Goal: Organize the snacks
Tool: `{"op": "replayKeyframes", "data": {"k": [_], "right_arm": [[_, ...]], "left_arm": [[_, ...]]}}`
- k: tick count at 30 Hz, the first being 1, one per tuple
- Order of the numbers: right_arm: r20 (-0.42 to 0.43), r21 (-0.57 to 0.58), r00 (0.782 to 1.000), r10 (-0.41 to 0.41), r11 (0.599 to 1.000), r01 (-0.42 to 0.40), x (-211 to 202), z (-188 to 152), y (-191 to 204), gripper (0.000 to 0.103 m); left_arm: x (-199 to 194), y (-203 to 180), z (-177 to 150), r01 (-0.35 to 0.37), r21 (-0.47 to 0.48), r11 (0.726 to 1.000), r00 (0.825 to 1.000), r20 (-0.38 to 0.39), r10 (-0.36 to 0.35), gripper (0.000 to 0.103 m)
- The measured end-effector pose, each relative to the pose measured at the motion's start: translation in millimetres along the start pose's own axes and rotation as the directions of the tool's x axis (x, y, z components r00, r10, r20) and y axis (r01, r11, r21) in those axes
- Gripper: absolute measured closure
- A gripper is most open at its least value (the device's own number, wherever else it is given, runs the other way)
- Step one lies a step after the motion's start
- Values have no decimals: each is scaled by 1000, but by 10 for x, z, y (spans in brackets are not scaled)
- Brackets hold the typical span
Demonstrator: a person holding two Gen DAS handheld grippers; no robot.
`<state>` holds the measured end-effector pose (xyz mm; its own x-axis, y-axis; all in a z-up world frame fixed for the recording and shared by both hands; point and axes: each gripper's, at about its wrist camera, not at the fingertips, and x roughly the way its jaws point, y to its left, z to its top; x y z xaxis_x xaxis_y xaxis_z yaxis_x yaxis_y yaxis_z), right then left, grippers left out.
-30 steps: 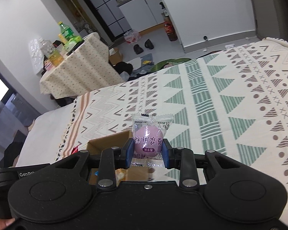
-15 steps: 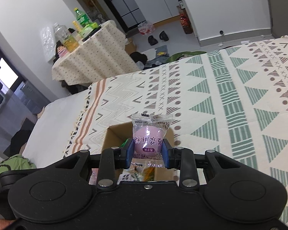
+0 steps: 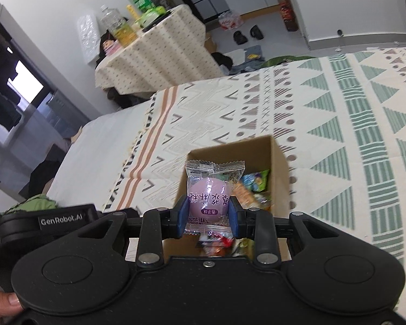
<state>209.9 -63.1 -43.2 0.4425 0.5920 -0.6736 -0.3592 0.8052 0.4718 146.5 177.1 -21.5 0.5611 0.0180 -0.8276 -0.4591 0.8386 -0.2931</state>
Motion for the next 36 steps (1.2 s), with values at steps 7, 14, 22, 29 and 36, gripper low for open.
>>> {"op": "replayKeyframes", "data": {"k": [7, 14, 22, 29, 36], "right_arm": [[-39, -13, 998, 42, 999, -43, 133, -107, 208, 69], [-50, -19, 995, 84, 996, -86, 106, -153, 291, 52], [-2, -3, 1000, 24, 1000, -24, -132, -177, 136, 49], [57, -9, 998, -22, 1000, 22, -440, -271, 16, 41], [119, 6, 990, -71, 997, 70, -810, -419, -146, 31]], "left_arm": [[-72, 159, 24, -8, -19, 1000, 1000, 11, 9, 53], [-118, 231, 8, -7, -24, 1000, 1000, 10, 7, 49], [-200, 150, -79, -10, 12, 1000, 1000, 15, 10, 26], [-310, -39, -229, 22, 77, 997, 999, 30, -24, 23], [-455, -270, -480, 57, 156, 986, 998, 25, -62, 16]]}}
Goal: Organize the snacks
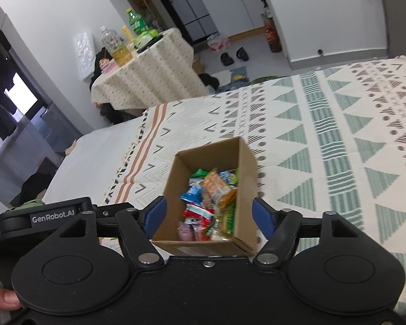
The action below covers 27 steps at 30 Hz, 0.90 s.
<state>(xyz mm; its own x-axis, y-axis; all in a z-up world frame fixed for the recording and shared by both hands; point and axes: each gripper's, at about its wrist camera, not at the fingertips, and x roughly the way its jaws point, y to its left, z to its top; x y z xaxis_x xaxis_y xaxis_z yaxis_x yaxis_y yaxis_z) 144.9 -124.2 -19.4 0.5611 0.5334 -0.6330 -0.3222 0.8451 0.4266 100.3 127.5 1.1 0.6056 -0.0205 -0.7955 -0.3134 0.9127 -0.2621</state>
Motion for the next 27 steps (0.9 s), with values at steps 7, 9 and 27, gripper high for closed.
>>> {"op": "replayKeyframes", "data": {"k": [7, 9, 27], "right_arm": [[68, -19, 997, -39, 999, 40, -384, -131, -80, 20], [83, -25, 995, -54, 998, 56, -478, -176, -90, 12], [188, -73, 973, -134, 986, 150, -1297, -521, 25, 0]], "left_arm": [[-267, -190, -235, 15, 105, 994, 999, 40, -20, 8], [-340, -219, -303, 14, 128, 992, 998, 52, -21, 4], [-975, -283, -776, 13, 279, 960, 990, 132, -52, 0]]}}
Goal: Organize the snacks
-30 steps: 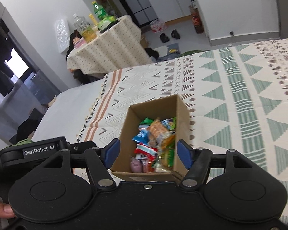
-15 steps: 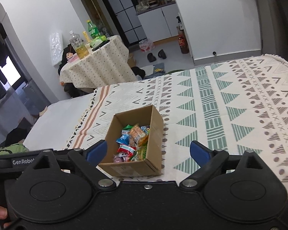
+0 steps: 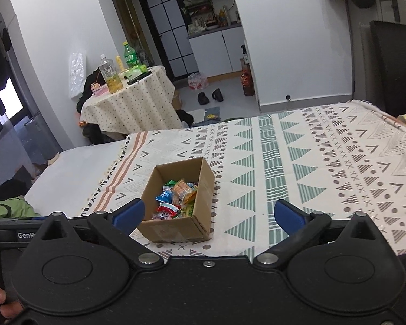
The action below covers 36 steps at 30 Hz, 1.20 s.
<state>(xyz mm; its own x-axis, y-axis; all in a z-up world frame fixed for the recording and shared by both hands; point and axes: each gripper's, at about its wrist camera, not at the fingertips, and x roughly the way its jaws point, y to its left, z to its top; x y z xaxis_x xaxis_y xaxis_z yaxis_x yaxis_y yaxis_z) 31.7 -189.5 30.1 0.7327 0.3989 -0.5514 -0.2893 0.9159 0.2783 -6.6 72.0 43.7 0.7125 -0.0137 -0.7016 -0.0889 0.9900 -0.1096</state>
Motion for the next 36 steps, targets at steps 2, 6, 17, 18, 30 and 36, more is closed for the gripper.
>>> {"op": "replayKeyframes", "data": {"k": [2, 6, 17, 18, 30, 36], "right_arm": [[8, -1, 1000, -9, 1000, 9, -90, -19, -7, 0], [16, -29, 1000, -24, 999, 25, -259, -58, -14, 0], [51, -36, 999, -9, 999, 11, -699, -134, -3, 0], [56, -35, 998, -15, 999, 17, -725, -137, -3, 0], [87, -76, 995, -46, 996, 53, -932, -158, 68, 0], [88, -84, 995, -51, 995, 59, -965, -166, 87, 0]], "left_arm": [[-90, -32, -20, 1, 12, 1000, 1000, 5, -1, 0], [-323, -97, -54, 15, 36, 999, 999, 33, -16, 0], [-779, -79, -184, -24, 58, 998, 994, 105, 18, 0], [-807, -68, -192, -24, 57, 998, 994, 109, 18, 0], [-1044, -57, -199, -5, 88, 996, 990, 138, -7, 0], [-1089, -69, -190, 8, 86, 996, 989, 149, -21, 0]]}}
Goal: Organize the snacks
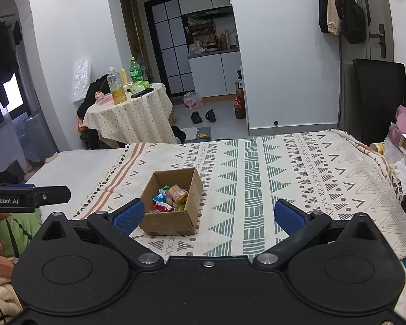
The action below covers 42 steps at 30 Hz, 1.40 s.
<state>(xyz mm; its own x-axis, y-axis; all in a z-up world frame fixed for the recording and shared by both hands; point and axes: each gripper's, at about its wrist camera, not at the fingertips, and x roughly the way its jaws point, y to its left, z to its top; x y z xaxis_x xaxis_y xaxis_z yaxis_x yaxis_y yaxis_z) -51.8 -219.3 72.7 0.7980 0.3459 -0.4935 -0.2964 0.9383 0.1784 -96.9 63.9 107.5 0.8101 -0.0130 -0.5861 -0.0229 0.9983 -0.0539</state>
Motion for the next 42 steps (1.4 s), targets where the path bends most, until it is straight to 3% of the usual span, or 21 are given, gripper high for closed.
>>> {"op": "replayKeyframes", "data": {"k": [42], "right_arm": [[3, -24, 1000, 1, 1000, -1, -24, 22, 101, 0]], "left_arm": [[-24, 67, -4, 17, -37, 999, 1000, 21, -17, 0]]}}
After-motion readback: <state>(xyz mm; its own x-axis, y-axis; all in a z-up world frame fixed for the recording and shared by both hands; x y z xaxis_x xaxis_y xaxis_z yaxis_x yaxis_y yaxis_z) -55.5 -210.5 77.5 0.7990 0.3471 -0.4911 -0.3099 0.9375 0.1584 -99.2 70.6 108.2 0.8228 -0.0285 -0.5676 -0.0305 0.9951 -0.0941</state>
